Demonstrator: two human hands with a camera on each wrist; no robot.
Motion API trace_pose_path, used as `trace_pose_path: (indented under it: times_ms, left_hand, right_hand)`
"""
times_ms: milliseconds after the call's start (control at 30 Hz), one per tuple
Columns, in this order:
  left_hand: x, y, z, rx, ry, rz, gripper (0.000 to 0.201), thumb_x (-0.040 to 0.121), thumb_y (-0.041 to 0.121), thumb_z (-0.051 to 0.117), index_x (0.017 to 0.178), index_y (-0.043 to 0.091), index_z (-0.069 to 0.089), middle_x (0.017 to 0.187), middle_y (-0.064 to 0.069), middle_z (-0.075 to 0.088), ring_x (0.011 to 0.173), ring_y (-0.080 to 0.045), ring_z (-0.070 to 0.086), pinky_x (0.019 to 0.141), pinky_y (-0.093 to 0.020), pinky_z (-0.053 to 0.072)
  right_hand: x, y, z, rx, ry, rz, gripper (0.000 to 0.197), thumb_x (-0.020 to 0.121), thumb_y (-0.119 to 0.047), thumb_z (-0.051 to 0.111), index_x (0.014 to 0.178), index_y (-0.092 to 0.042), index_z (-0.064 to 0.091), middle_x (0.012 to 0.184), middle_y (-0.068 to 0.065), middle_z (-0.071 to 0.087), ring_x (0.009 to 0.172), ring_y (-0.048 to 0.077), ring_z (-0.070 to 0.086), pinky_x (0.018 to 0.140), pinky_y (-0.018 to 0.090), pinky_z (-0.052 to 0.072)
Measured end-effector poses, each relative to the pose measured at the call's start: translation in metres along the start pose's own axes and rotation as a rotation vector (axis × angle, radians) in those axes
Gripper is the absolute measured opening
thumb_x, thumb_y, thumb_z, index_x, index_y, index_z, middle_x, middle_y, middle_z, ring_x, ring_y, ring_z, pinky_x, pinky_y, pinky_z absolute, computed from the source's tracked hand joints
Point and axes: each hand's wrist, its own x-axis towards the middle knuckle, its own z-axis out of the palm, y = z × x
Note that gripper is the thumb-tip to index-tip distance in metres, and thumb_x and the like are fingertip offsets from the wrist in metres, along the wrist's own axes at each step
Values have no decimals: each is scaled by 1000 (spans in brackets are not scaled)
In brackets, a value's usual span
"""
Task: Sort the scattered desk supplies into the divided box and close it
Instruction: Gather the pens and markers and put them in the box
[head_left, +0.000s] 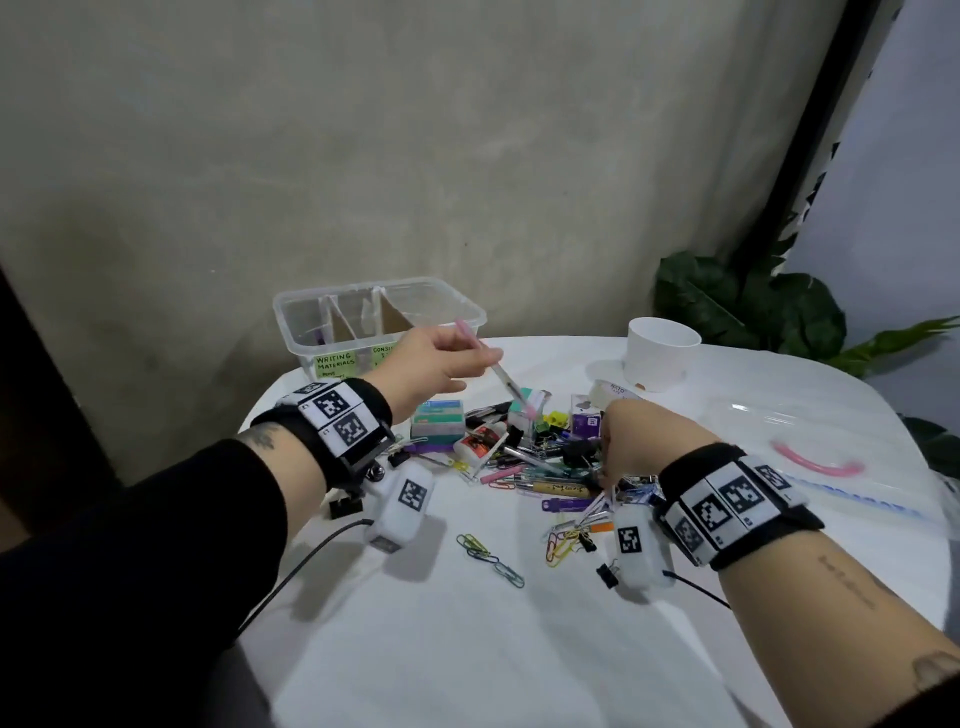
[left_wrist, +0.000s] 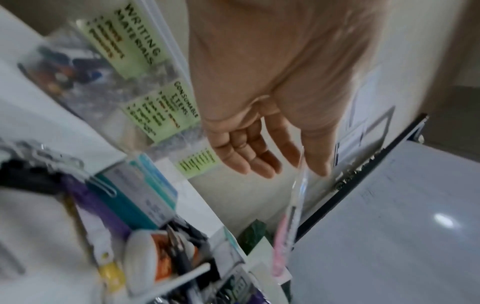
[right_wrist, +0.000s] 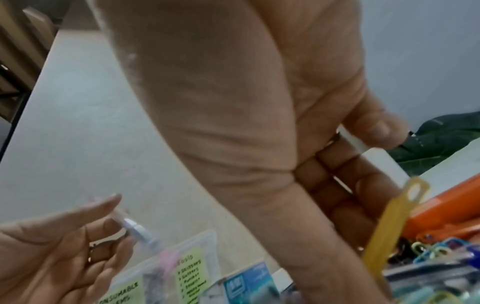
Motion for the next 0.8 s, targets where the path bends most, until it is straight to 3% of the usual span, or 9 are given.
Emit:
trace_pose_path:
  times_ms: [67,167,233,300,400,467,533,600,800]
  left_hand:
    - [3,2,8,-182,26,-12,21,85,26,74,98,11,66,91,-1,73,83,-11,70,80,-29,54]
    - [5,5,25,-255,55,-46,21,95,33,61,98,12,57,85,-5,69,71,-14,67,65,-29,57]
    - [5,1,35,-33,45,-27,28,95,41,58,95,13,56,75,-1,58,58,-11,53,51,-24,48]
    - [6,-7,41,377,-30,72,25,91,41,63,93,16,62,75,2,58,58,-13,50,50,-24,43]
    - [3,-15,47,895,-252,165,16,78,36,76,88,25,71,82,7,69,74,-14,65,67,-29,54]
    - [2,-17,52,1104,-343,172,23,74,34,80,94,26,72,87,7,71,80,-13,65,74,-31,55]
    - [2,-18,54,1223,-372,164,26,73,34,81,95,25,73,87,8,70,78,-12,63,68,-27,51]
    - [2,-23,57,1277,-391,148,20,72,32,82,85,24,69,80,9,66,72,-11,58,59,-24,42]
    - [2,-29,56,1189,-323,120,14,77,31,76,87,22,73,78,4,70,71,-15,61,65,-28,49]
  right_hand:
    - [0,4,0,-23,94,56,22,78,-17,76,96,-10,68,79,1,60,81,24,62,75,33,56]
    - [-1,3,1,-9,230,70,21,85,-9,62,106,-11,63,91,3,58,91,27,62,74,34,51]
    - [-1,-5,1,60,253,-33,19,80,-5,64,96,-14,67,92,2,63,88,25,62,77,34,54]
    - [-4,-16,1,177,215,-192,21,78,-1,63,85,-19,71,91,-2,65,86,20,62,77,33,54]
    - [-9,-30,11,213,134,-365,19,79,-6,66,77,-22,77,80,-10,69,76,11,64,72,27,52]
    - [-9,-32,18,122,62,-359,10,76,-13,73,80,-21,79,80,-7,74,77,13,67,74,30,57]
    - [-8,-29,20,78,26,-319,13,70,-19,81,83,-20,78,82,-4,73,79,15,67,74,31,59]
    - [-8,-27,19,51,41,-294,16,69,-20,82,84,-20,76,85,-3,71,80,17,66,75,33,59]
    - [-8,-23,22,48,4,-319,16,74,-20,77,89,-17,74,94,1,68,85,20,63,73,34,57]
